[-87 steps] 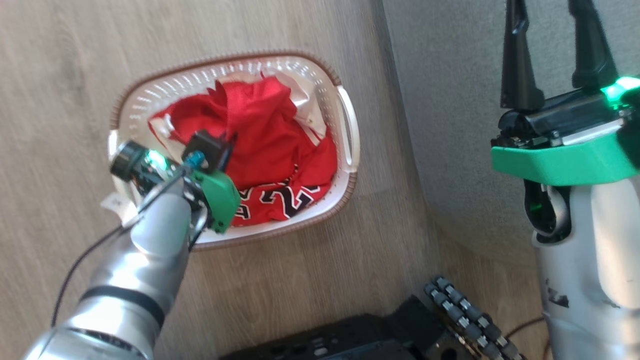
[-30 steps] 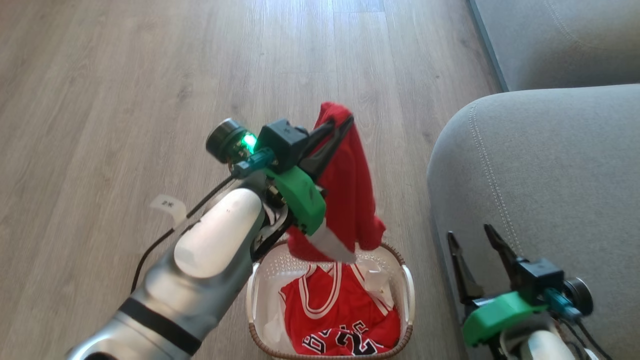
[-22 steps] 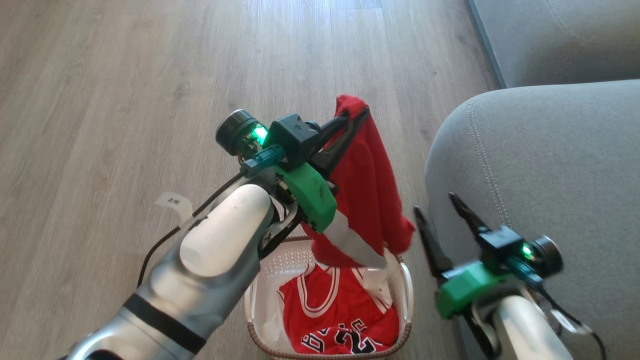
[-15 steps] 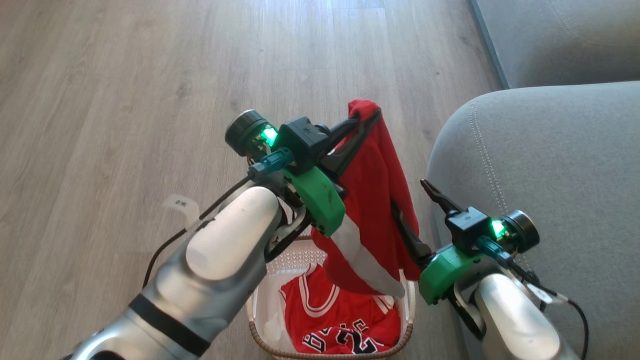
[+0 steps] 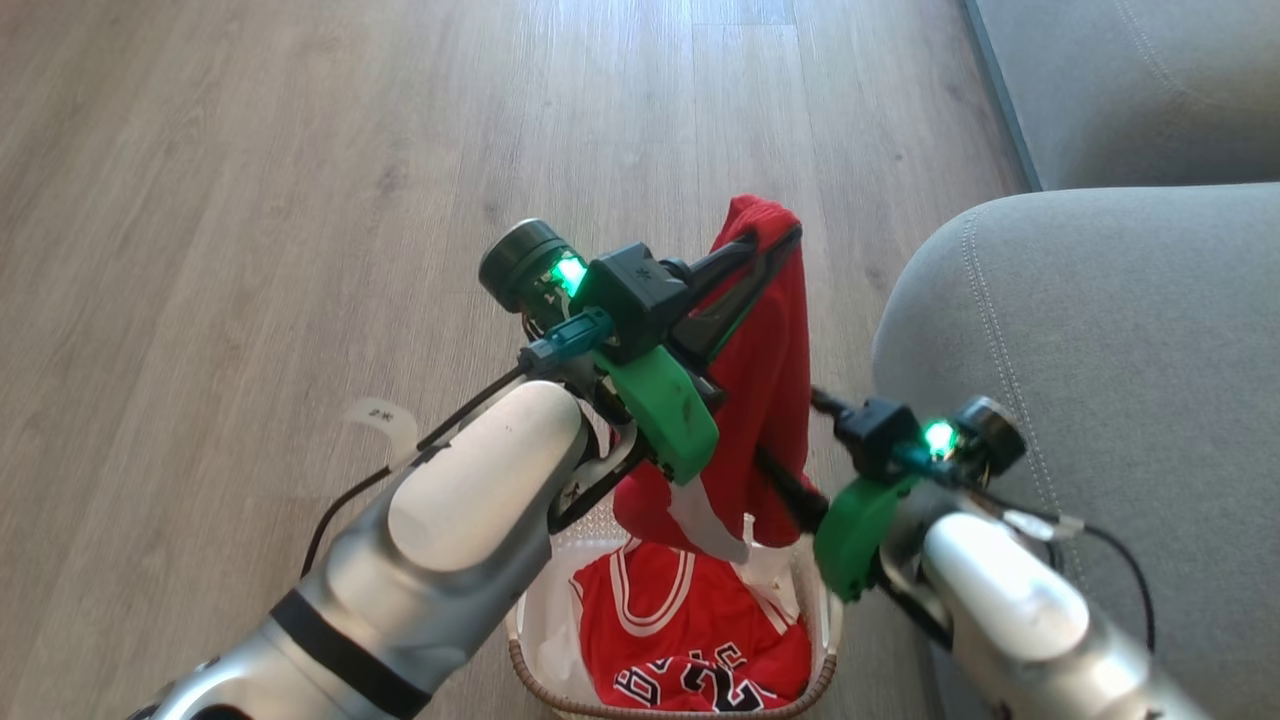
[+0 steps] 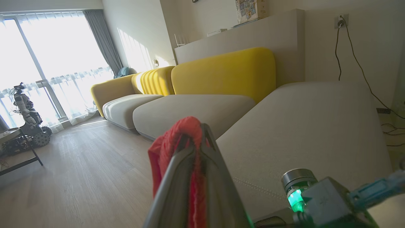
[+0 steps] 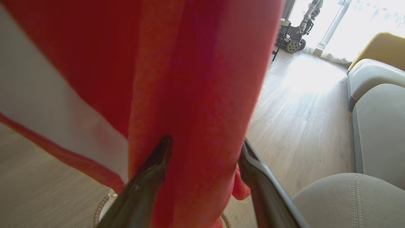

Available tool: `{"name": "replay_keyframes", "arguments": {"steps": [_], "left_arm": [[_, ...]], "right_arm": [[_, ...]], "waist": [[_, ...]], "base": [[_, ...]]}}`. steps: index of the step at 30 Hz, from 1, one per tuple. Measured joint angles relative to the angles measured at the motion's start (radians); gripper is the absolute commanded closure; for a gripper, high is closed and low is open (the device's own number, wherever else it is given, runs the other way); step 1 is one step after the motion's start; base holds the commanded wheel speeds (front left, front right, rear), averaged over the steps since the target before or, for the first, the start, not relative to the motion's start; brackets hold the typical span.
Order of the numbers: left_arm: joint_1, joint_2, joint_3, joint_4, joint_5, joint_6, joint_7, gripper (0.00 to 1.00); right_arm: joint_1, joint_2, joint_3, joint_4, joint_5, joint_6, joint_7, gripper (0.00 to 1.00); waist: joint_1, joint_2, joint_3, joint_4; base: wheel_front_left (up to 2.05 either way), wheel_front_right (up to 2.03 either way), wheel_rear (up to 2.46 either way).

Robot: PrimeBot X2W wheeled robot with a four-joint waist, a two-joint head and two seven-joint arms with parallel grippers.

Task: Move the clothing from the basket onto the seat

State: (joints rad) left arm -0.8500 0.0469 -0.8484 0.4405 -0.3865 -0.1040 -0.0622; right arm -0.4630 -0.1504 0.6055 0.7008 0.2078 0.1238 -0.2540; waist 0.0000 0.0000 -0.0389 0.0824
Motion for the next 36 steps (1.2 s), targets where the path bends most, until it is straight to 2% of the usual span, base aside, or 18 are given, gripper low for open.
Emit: {"name": "replay_keyframes", "arguments": {"steps": [6,7,8,9,10,11,18,19,21,22,23,36], "left_arm": [[0.000,0.002,-0.002,-0.008,-0.002,0.005,0.000,1.00],[0.000,0.002,-0.003,-0.008,-0.007,0.006,0.000,1.00],[0.000,0.002,-0.003,-0.009,-0.011,0.008,0.000,1.00],[0.000,0.003,-0.004,-0.009,-0.011,0.008,0.000,1.00],[0.000,0.003,-0.004,-0.009,-0.011,0.008,0.000,1.00],[0.001,0.004,-0.004,-0.008,-0.011,0.009,-0.001,1.00],[0.027,0.018,0.008,0.007,-0.050,0.030,-0.010,1.00],[0.036,0.017,0.018,0.010,-0.060,0.035,-0.022,0.98],[0.054,0.019,0.031,0.025,-0.081,0.041,-0.032,0.53],[0.061,0.021,0.031,0.035,-0.083,0.042,-0.032,0.16],[0.071,0.023,0.032,0.043,-0.089,0.042,-0.036,0.00],[0.189,0.028,0.037,0.126,-0.128,0.052,-0.110,0.00]], "right_arm": [[-0.097,-0.008,0.039,0.063,0.013,0.000,0.000,0.00],[-0.105,-0.007,0.046,0.067,0.018,0.000,0.000,0.13],[-0.108,-0.006,0.053,0.069,0.024,0.000,0.000,0.38],[-0.109,-0.006,0.060,0.072,0.031,0.000,0.000,0.58],[-0.109,-0.005,0.068,0.074,0.037,0.000,0.000,0.86],[-0.109,-0.005,0.072,0.074,0.043,0.000,0.000,1.00],[-0.105,-0.008,0.066,0.048,0.079,0.000,0.000,1.00],[-0.105,-0.008,0.059,0.042,0.083,0.000,0.000,1.00],[-0.105,-0.012,0.045,0.029,0.086,0.000,0.000,1.00],[-0.105,-0.015,0.038,0.023,0.086,0.000,0.000,1.00],[-0.105,-0.019,0.030,0.017,0.086,0.000,0.000,1.00],[-0.097,-0.077,-0.158,-0.024,0.030,0.000,0.000,1.00]], "waist": [[0.0000,0.0000,0.002,-0.003],[0.0000,0.0000,0.002,-0.003],[0.0000,0.0000,0.002,-0.003],[0.0000,0.0000,0.002,-0.003],[0.0000,0.0000,0.002,-0.002],[0.0000,0.0000,0.002,-0.003],[0.0000,0.0000,-0.005,-0.016],[0.0000,0.0000,-0.006,-0.019],[0.0000,0.0000,-0.007,-0.025],[0.0000,0.0000,-0.008,-0.028],[0.0000,0.0000,-0.009,-0.032],[0.0000,0.0000,-0.015,-0.103]], "base": [[0.00,0.00,0.00],[0.00,0.00,0.00],[0.00,0.00,0.00],[0.00,0.00,0.00],[0.00,0.00,0.00],[0.00,0.00,0.00],[0.00,0.00,0.00],[0.00,0.00,0.00],[0.00,0.00,0.00],[0.00,0.00,0.00],[0.00,0.00,0.00],[0.00,0.00,0.00]]}}
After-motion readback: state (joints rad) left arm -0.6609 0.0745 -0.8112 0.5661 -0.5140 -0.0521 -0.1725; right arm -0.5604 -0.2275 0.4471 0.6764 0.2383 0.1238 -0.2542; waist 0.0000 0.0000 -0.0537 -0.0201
